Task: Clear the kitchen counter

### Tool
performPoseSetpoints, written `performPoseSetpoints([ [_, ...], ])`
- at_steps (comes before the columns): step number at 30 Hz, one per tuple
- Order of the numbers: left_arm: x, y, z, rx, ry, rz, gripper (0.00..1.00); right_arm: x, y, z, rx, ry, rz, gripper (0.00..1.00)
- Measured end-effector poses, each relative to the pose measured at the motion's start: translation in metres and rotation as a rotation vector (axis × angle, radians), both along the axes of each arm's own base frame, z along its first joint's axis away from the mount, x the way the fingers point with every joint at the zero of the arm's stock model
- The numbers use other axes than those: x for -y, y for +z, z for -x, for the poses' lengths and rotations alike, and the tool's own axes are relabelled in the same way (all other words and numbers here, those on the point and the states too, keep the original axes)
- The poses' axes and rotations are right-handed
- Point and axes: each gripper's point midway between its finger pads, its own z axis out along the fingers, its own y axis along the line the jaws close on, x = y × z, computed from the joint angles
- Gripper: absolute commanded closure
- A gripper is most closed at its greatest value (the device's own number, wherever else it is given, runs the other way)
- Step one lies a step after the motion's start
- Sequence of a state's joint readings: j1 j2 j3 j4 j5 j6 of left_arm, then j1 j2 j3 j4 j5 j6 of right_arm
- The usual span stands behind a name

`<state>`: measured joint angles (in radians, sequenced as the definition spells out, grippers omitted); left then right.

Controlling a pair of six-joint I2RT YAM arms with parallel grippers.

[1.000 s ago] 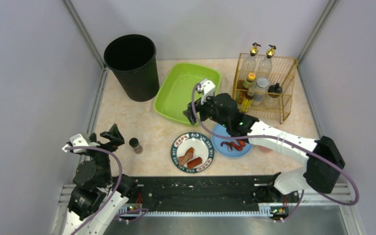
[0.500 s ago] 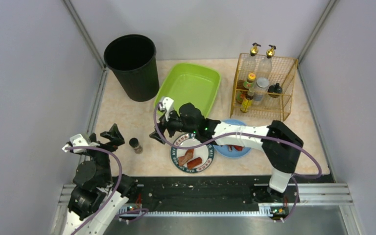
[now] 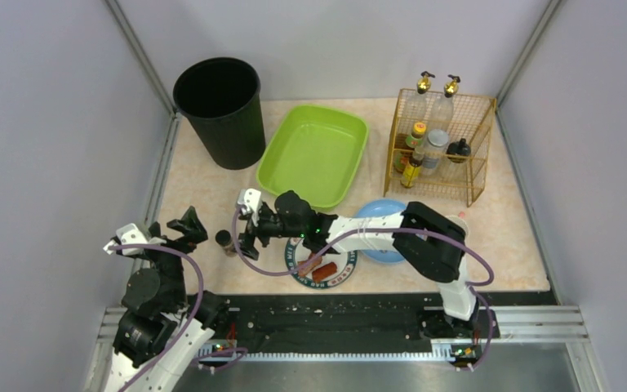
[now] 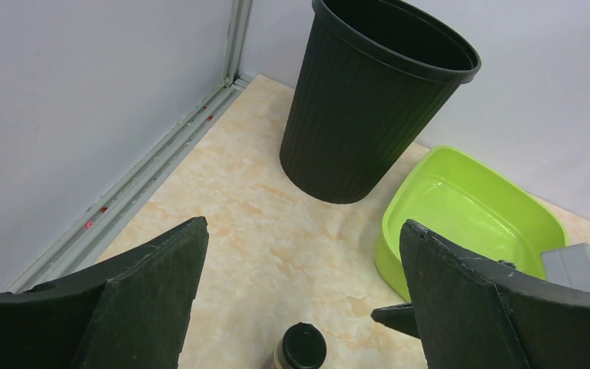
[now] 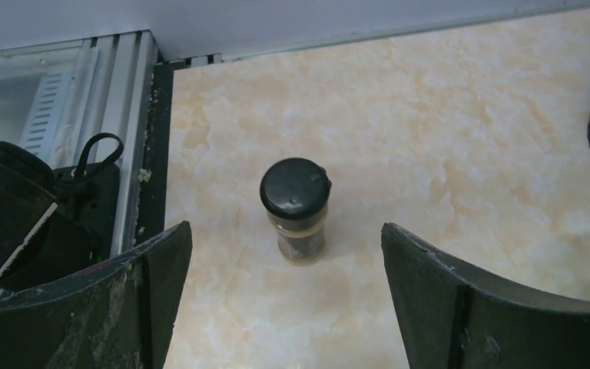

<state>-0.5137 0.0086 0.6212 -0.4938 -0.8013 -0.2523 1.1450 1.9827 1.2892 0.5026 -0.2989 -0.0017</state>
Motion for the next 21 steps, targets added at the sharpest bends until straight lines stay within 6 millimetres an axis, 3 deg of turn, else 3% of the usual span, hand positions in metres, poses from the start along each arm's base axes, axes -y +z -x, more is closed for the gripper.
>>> performPoseSetpoints([
  [11, 0.000, 0.000, 0.000, 0.000, -0.001, -0.001, 0.01, -0.026, -0.023, 0.012, 0.075, 0.067, -0.061, 0.09],
  [21, 0.000, 0.000, 0.000, -0.002, -0.003, -0.008, 0.01, -0.051, -0.019, 0.002, 0.108, 0.072, -0.121, 0.13],
])
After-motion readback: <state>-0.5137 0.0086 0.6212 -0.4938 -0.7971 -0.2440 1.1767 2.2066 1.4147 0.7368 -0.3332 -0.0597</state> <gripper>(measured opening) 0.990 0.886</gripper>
